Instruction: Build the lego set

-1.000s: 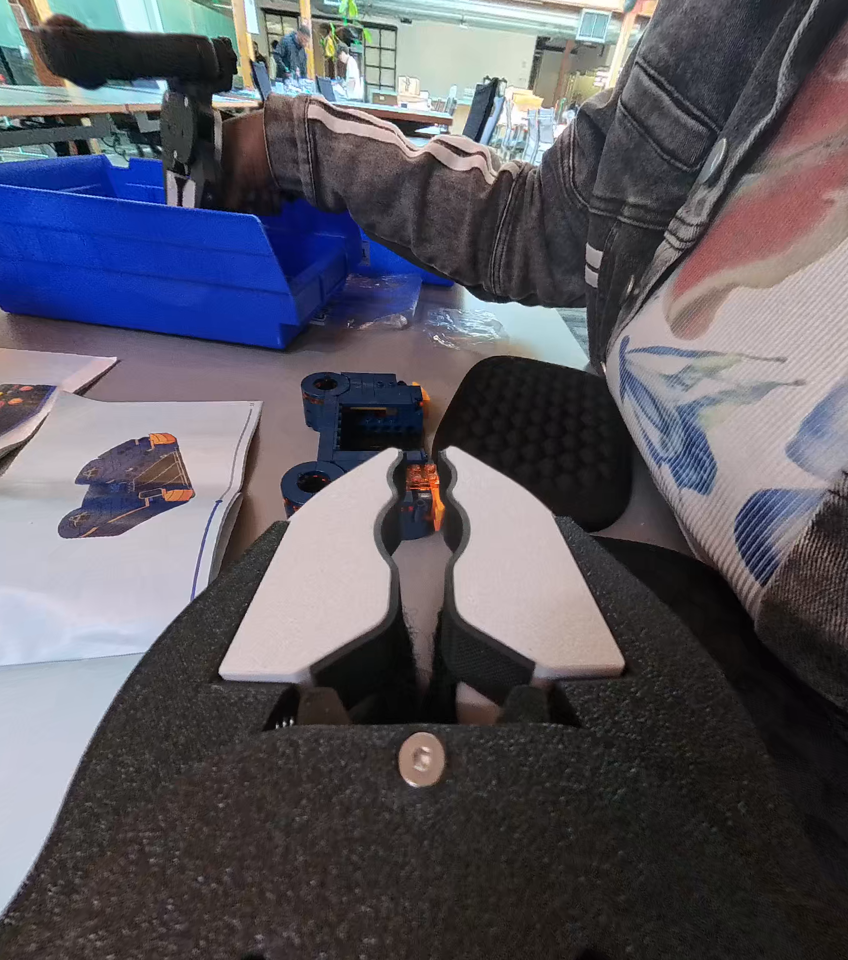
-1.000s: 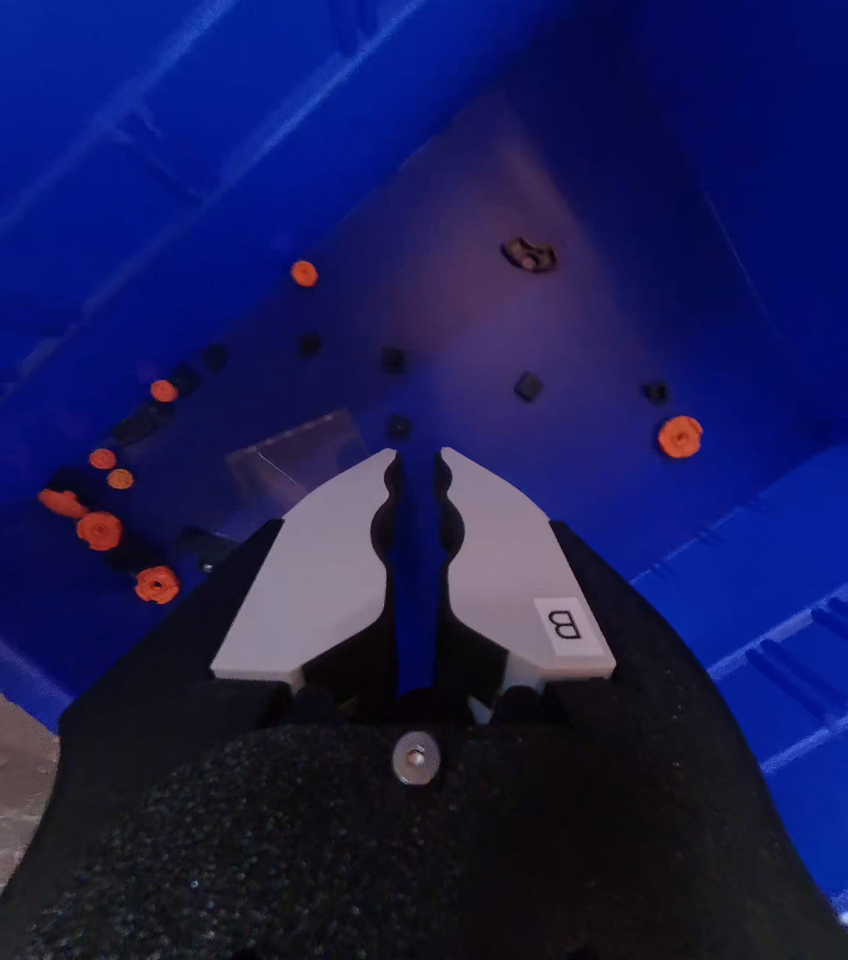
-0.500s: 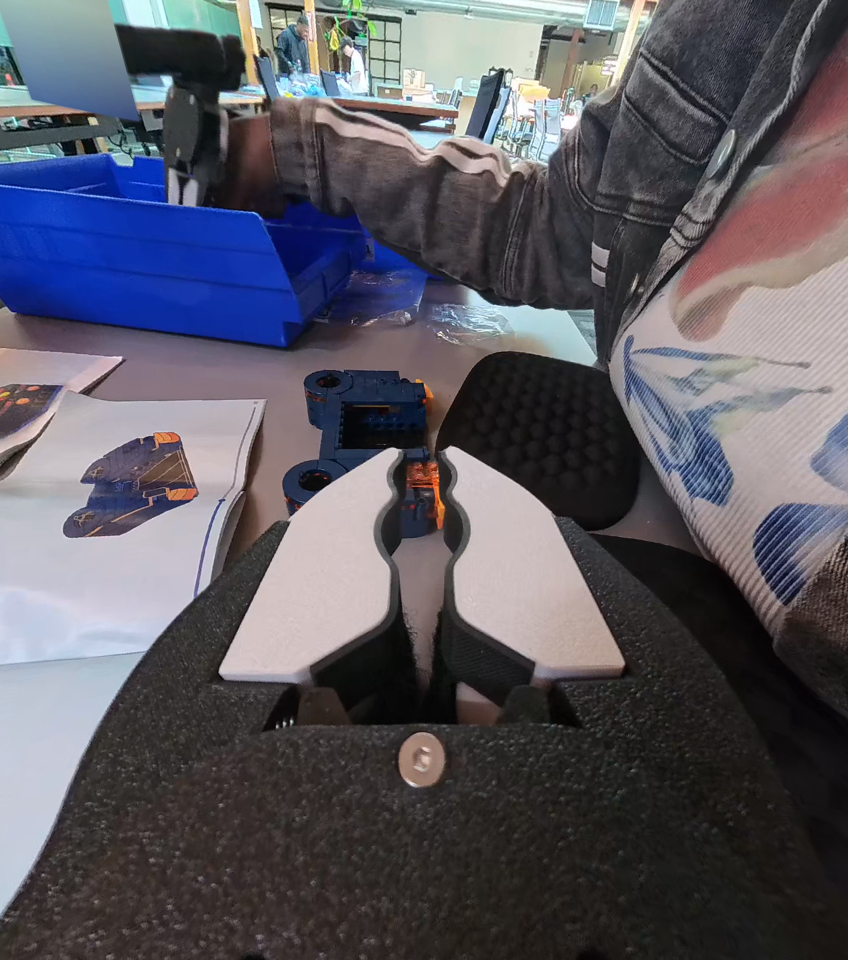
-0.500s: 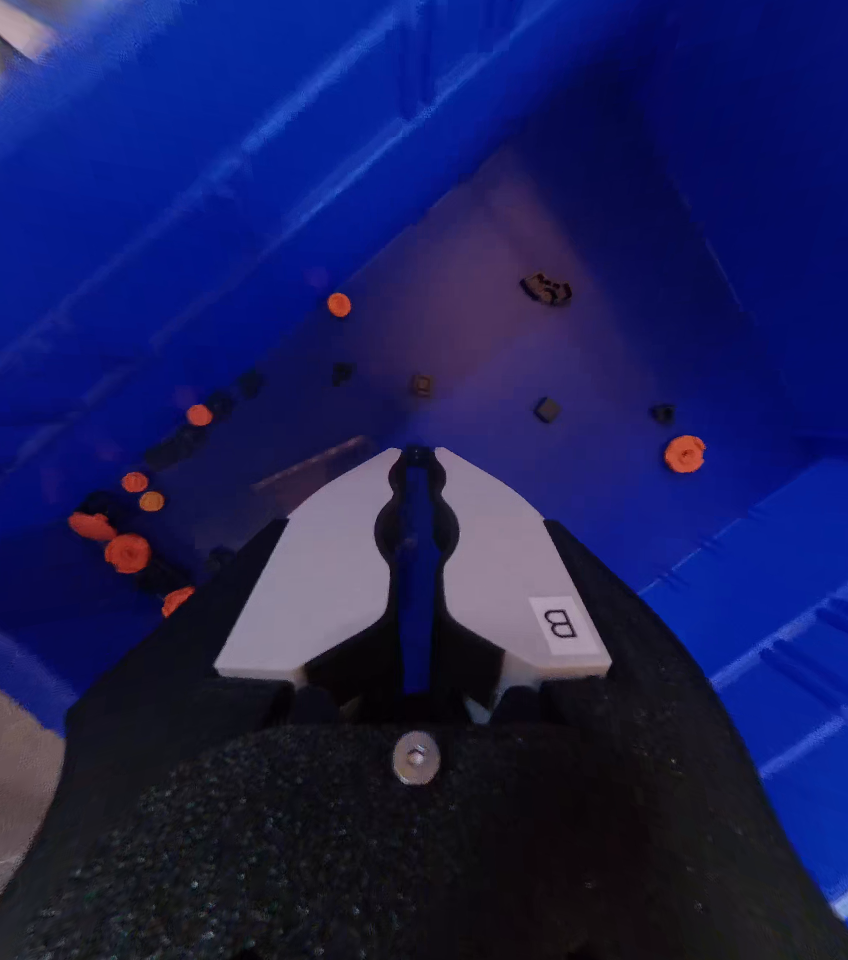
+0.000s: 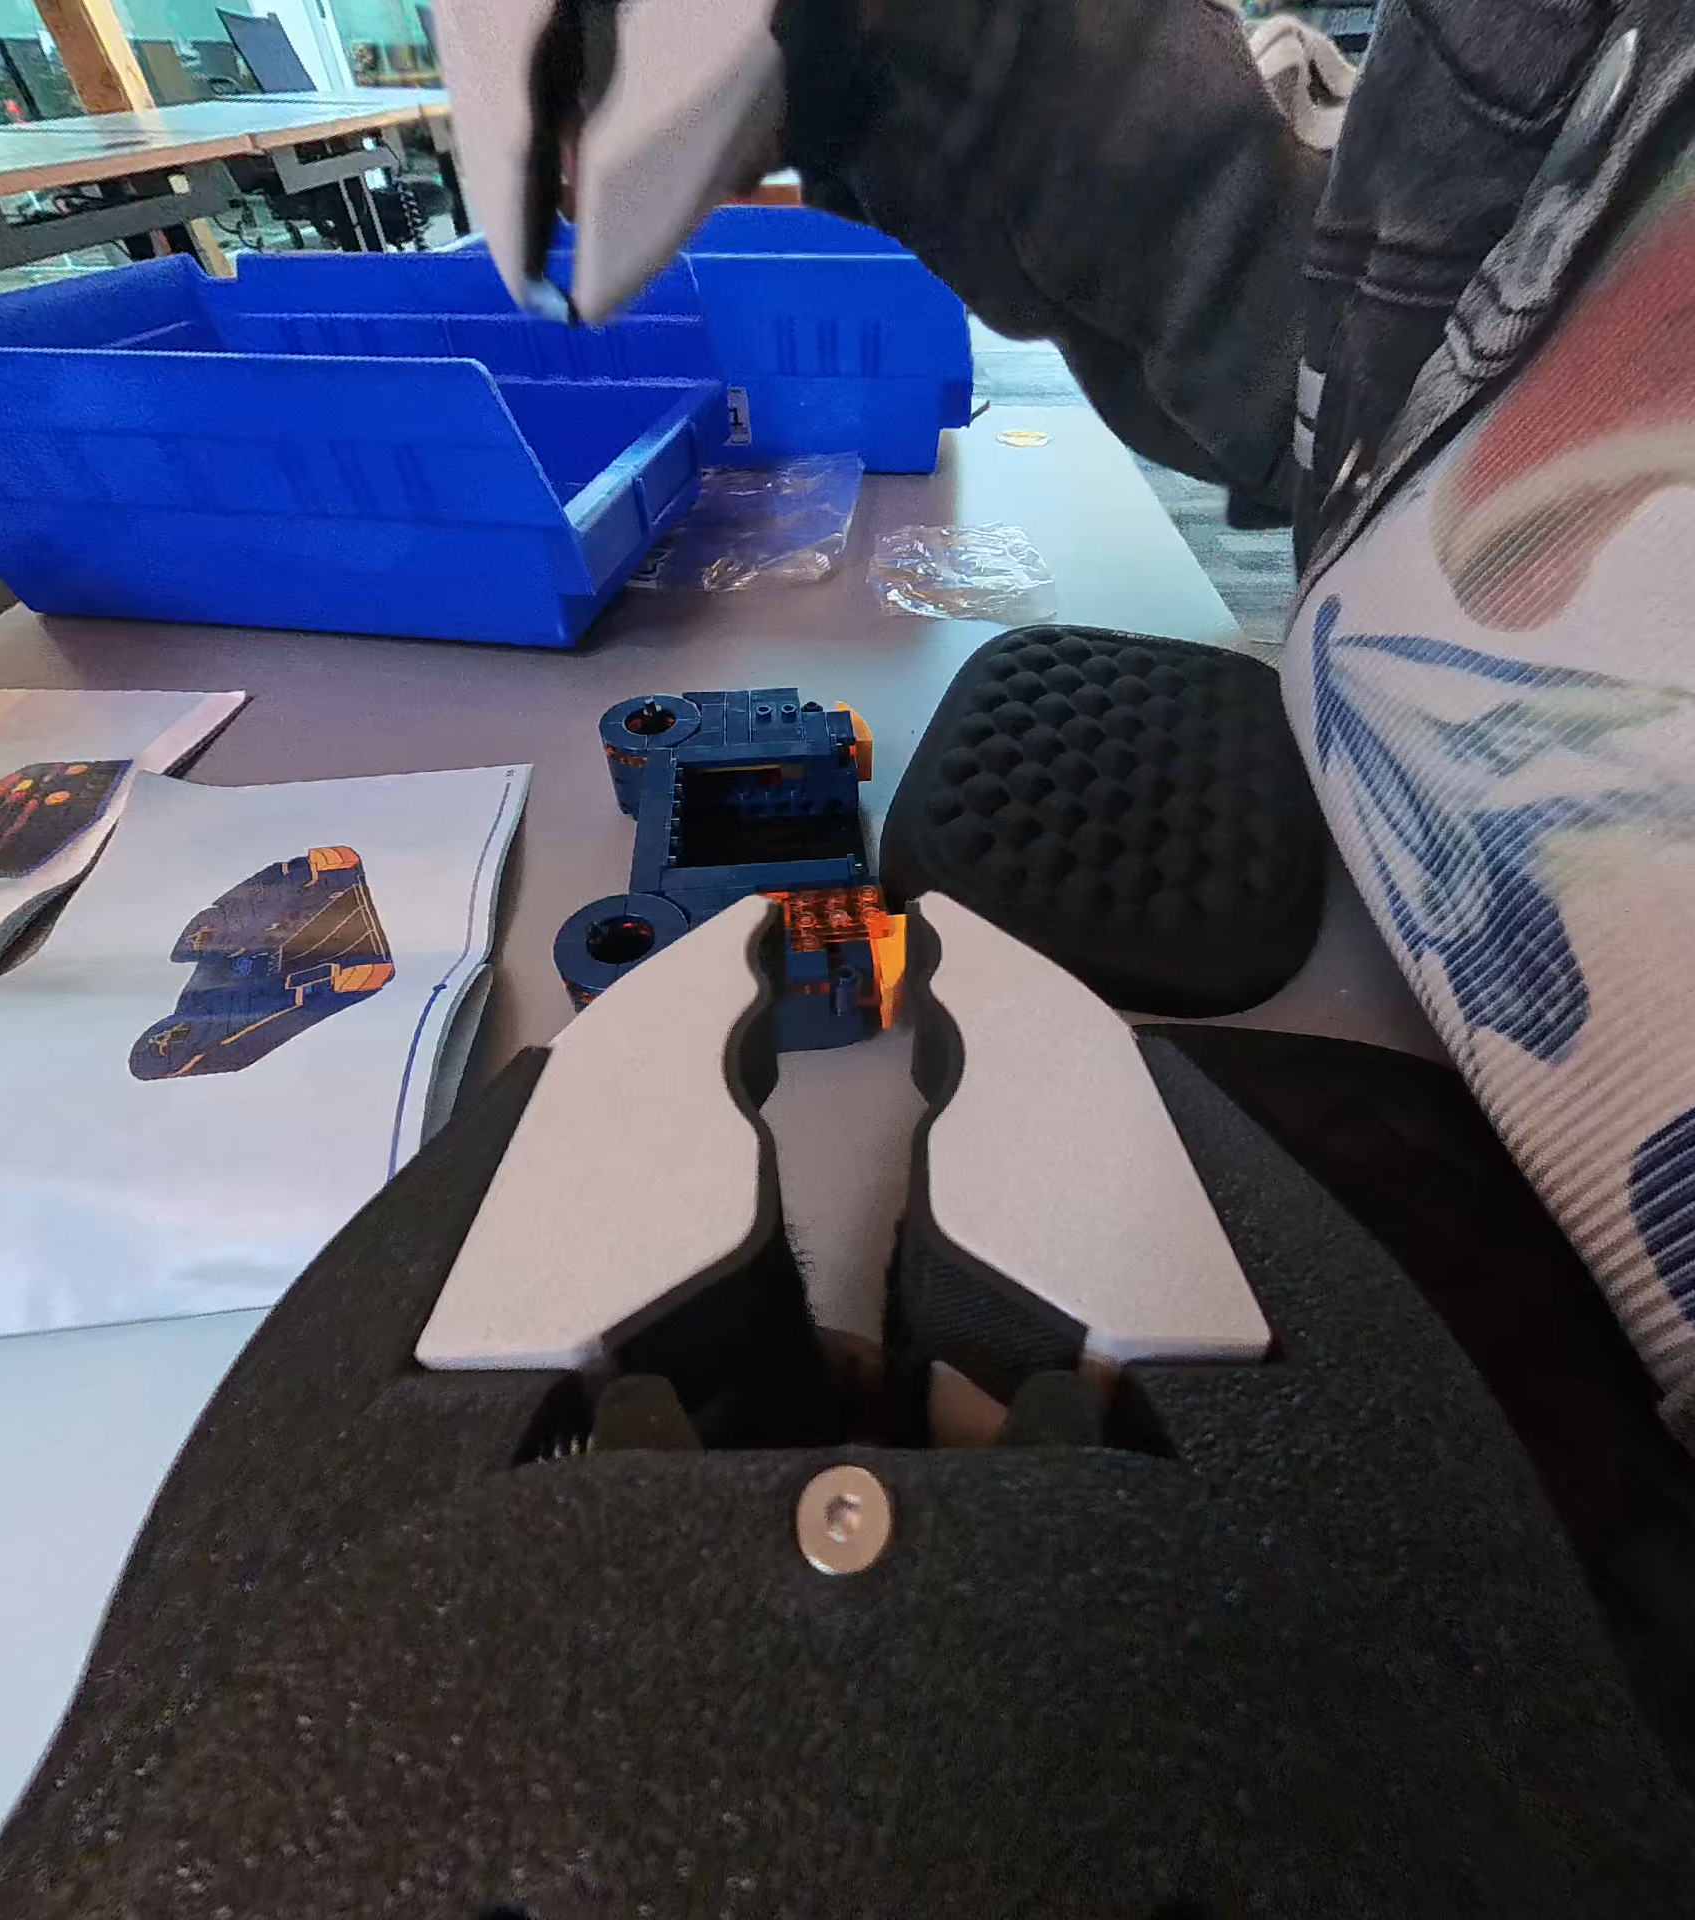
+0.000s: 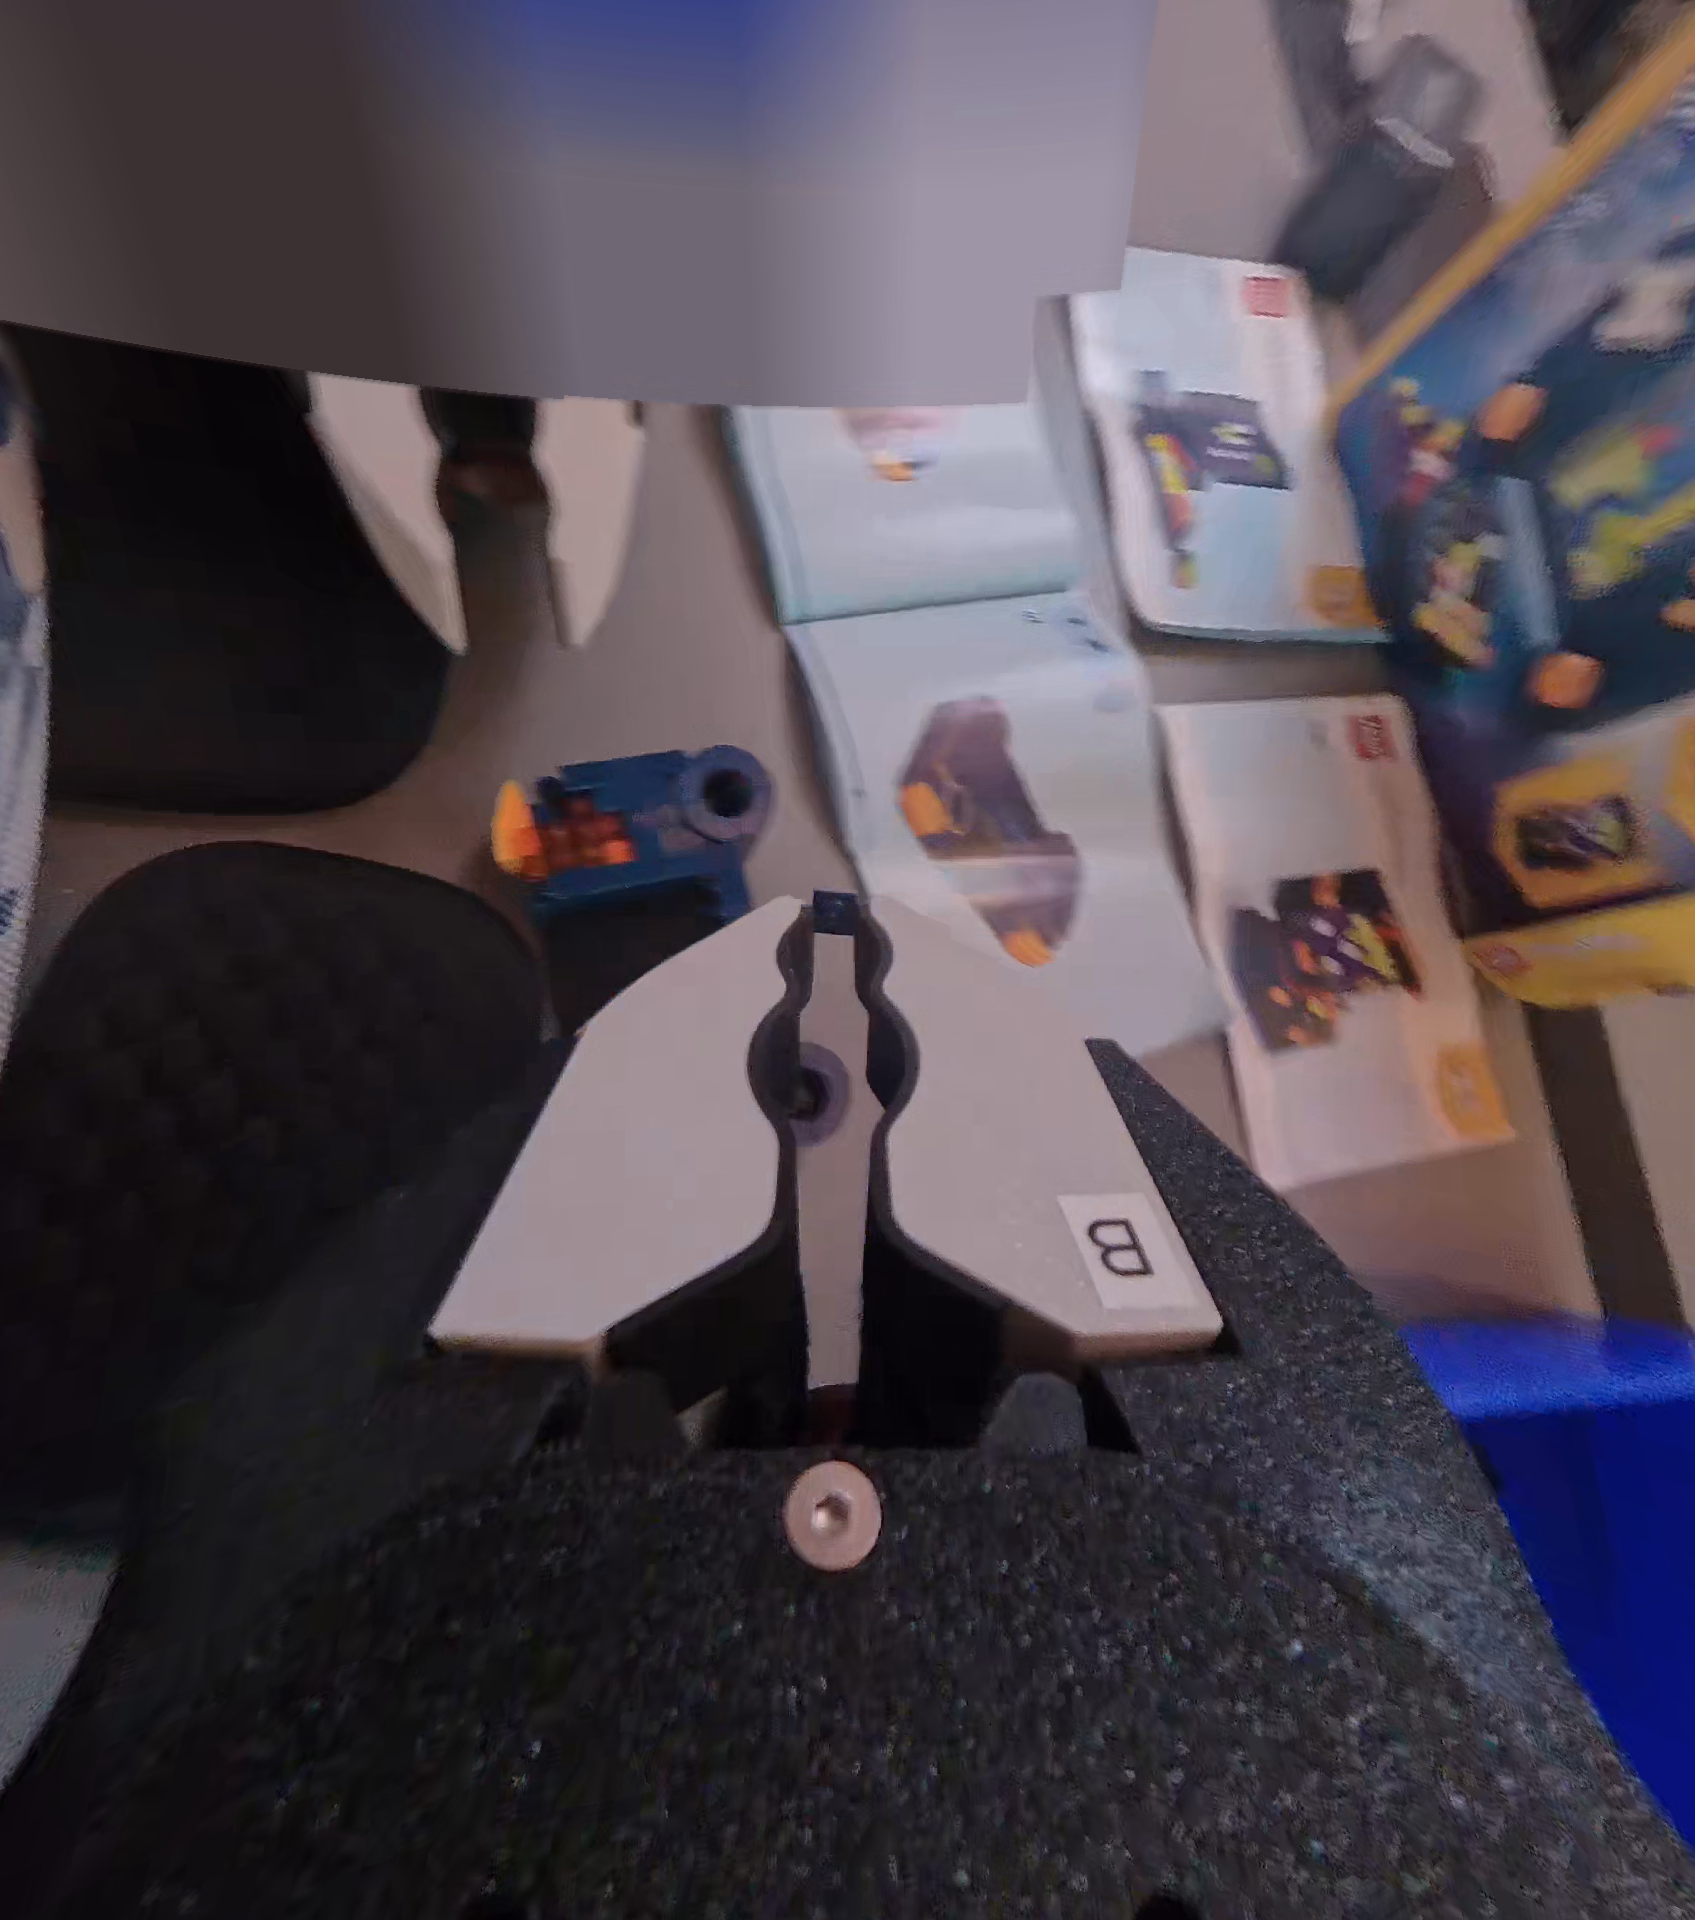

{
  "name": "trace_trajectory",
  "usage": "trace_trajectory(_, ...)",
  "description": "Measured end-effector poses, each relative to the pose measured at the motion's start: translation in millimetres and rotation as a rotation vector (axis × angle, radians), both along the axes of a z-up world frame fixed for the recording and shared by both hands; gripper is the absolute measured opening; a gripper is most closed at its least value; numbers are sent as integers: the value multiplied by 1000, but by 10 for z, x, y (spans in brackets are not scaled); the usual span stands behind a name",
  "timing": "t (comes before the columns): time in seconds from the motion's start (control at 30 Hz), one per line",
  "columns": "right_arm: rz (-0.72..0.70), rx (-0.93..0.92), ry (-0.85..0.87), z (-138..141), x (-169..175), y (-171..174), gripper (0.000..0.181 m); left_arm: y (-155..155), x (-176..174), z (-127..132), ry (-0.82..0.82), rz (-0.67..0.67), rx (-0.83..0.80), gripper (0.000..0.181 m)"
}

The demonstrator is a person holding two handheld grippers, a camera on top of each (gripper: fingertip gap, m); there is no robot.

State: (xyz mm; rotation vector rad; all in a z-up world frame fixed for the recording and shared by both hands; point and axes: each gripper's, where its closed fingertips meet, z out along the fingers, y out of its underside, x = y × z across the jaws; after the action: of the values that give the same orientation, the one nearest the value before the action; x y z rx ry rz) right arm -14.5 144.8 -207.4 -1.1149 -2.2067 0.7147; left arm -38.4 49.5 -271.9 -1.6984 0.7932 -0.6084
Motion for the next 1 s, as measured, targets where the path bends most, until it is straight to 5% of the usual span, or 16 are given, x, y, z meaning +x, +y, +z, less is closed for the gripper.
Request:
trace_trajectory(0.27,176,88,-176,-777,-72,-547,7,6,74,-154,131,-4,-22,23)
trace_trajectory(1.0,205,87,-242,-1037,-147,-742,7,20,97,-247,191,-2,-50,20)
